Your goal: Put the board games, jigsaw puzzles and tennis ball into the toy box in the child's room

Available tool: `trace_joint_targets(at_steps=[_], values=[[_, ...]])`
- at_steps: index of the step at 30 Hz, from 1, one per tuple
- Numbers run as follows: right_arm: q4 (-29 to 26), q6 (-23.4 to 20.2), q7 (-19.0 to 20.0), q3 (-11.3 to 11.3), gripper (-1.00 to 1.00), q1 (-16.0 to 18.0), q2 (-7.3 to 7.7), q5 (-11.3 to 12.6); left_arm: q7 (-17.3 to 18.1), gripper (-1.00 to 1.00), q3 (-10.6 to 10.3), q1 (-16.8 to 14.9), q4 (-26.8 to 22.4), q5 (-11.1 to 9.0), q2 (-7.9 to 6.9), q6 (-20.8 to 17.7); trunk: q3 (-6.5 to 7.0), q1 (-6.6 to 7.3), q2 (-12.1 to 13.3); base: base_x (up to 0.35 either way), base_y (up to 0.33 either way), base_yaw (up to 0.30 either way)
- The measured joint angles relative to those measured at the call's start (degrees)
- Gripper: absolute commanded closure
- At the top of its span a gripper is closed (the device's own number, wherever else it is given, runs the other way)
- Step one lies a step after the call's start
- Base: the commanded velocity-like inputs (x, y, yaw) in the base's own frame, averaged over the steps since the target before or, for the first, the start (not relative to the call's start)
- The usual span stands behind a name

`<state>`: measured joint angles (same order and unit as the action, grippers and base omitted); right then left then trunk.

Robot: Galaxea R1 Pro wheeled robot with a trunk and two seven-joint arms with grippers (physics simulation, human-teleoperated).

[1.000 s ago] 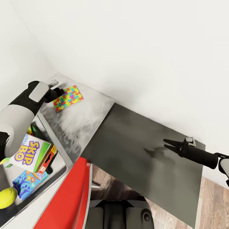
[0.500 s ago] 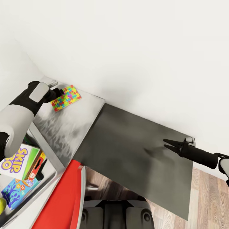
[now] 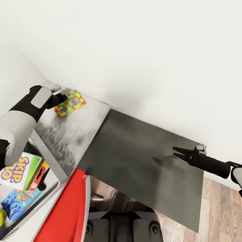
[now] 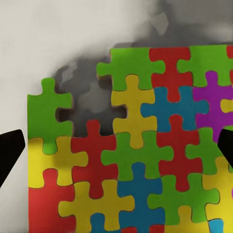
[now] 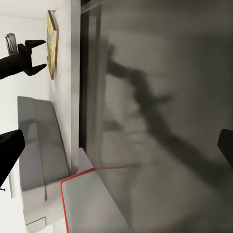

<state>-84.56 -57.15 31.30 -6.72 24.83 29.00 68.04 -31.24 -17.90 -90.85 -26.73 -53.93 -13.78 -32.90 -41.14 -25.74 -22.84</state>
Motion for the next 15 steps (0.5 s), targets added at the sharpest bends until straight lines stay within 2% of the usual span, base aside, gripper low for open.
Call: trace_joint_targets(at_steps=[7,15], values=[[0.0,0.0,0.0,0.0,-1.00,0.0,0.00,0.0,-0.3,-1.00,-0.1,0.0,-0.1,-0.3,0.01,0.0,0.00,0.00,0.0,0.000,0.000,-0.001],[0.0,0.0,0.0,0.0,-1.00,0.0,0.00,0.0,-3.2,-1.00,0.3,0.0,-3.1,-0.9,-0.36,0.1,0.00,-0.01,0.0,0.000,0.000,0.000]])
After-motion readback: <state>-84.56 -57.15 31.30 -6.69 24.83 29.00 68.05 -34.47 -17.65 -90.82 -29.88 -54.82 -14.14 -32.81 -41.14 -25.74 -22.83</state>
